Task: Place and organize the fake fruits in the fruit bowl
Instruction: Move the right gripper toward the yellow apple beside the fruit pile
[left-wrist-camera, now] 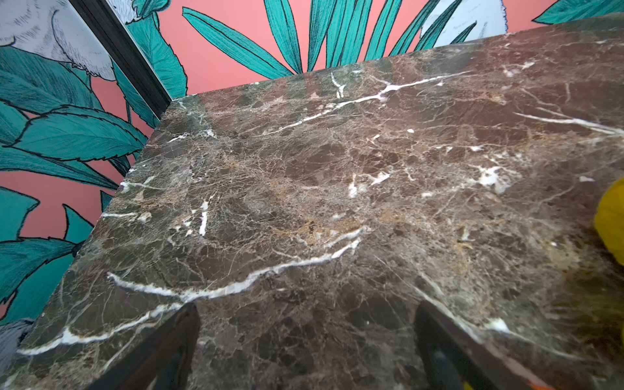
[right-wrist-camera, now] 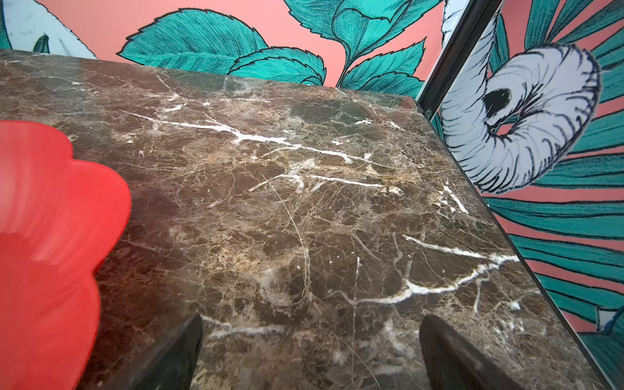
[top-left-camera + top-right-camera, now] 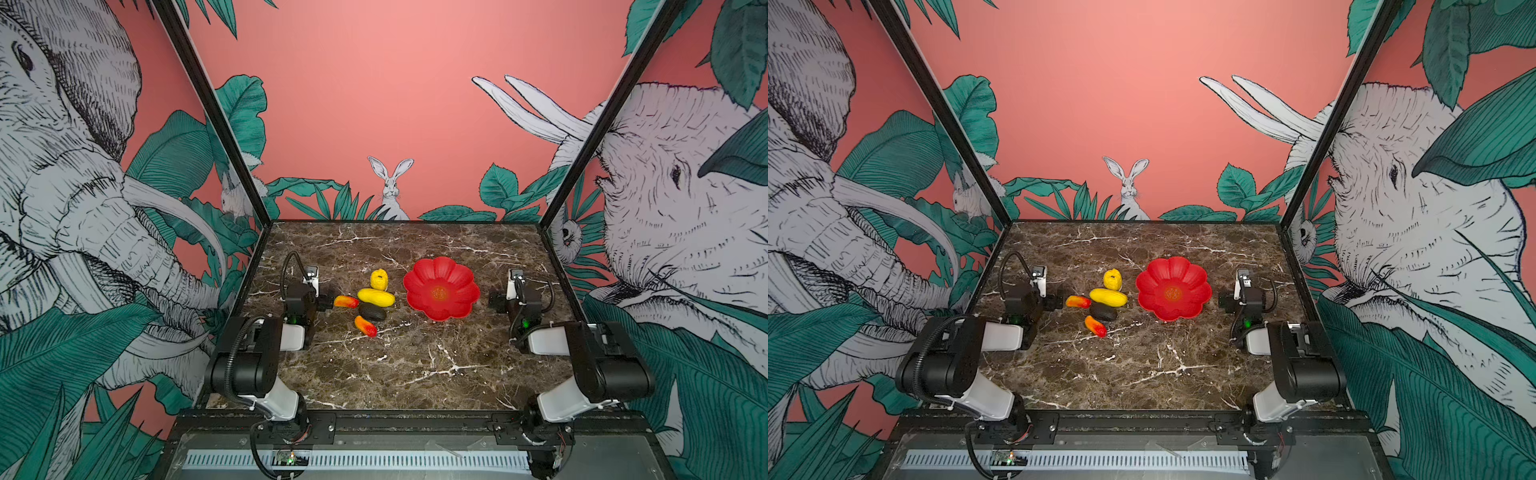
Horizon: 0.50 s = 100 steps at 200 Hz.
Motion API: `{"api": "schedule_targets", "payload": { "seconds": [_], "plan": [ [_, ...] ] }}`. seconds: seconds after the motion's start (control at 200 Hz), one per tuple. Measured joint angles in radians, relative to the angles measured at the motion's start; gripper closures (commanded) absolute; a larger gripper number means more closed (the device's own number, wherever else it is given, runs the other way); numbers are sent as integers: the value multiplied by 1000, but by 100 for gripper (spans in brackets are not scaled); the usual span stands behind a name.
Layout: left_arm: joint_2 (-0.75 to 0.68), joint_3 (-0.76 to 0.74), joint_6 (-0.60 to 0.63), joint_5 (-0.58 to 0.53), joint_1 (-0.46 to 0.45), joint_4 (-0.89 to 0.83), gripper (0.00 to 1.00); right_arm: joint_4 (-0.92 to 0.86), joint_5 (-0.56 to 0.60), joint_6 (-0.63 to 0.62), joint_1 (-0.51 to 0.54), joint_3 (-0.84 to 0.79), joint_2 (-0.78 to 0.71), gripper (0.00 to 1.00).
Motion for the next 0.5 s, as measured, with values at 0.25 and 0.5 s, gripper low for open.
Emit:
{"api": "schedule_targets", "payload": {
  "seconds": [0.25,0.5],
  "plan": [
    [0,0,0,3,1,0,0,-2,-5,0,-3,0,0,1],
    [0,1,0,28,15,-1,0,-4,-14,0,-9,0,0,1]
  ]
}}
